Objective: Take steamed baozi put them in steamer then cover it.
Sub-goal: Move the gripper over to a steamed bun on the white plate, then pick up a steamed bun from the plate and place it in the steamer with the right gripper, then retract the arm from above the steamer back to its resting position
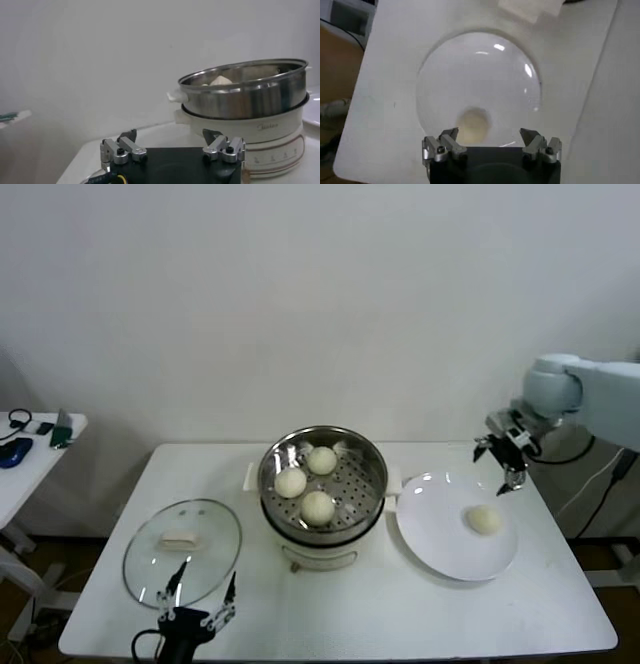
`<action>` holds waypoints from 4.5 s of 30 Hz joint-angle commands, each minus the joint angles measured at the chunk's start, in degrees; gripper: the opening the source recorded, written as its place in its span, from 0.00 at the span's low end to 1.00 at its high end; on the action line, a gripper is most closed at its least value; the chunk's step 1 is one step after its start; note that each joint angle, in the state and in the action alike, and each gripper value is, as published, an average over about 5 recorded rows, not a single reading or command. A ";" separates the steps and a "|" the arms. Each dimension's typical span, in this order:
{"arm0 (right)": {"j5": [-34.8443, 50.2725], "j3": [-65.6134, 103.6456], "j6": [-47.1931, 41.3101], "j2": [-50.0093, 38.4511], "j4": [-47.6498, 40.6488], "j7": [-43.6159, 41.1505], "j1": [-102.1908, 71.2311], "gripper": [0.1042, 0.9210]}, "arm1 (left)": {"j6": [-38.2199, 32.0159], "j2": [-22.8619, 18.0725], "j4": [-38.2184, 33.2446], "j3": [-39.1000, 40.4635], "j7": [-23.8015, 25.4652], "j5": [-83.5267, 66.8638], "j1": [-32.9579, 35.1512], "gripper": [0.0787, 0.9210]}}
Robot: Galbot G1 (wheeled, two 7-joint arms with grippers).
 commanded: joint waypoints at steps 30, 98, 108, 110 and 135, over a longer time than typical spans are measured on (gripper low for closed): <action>-12.54 26.98 0.44 5.75 -22.64 6.06 -34.47 0.88 | -0.29 -1.81 0.73 -0.46 -0.06 0.88 1.06 0.88; 15.83 6.42 -15.24 29.90 -1.20 10.80 -8.00 0.77 | 0.82 0.11 -1.34 -1.07 0.24 -1.38 0.05 0.88; 17.23 8.01 -14.85 28.92 -0.45 11.24 -6.40 0.86 | 0.72 0.15 -1.42 -0.88 0.26 -1.29 0.19 0.88; 18.36 8.23 -14.39 28.26 -0.22 10.36 -4.99 0.87 | 0.69 0.17 -1.53 -0.93 0.25 -1.29 0.22 0.88; 30.92 61.12 -11.15 -12.91 19.60 52.87 -38.68 0.88 | 0.04 0.94 -3.27 0.71 -0.27 -1.24 0.61 0.88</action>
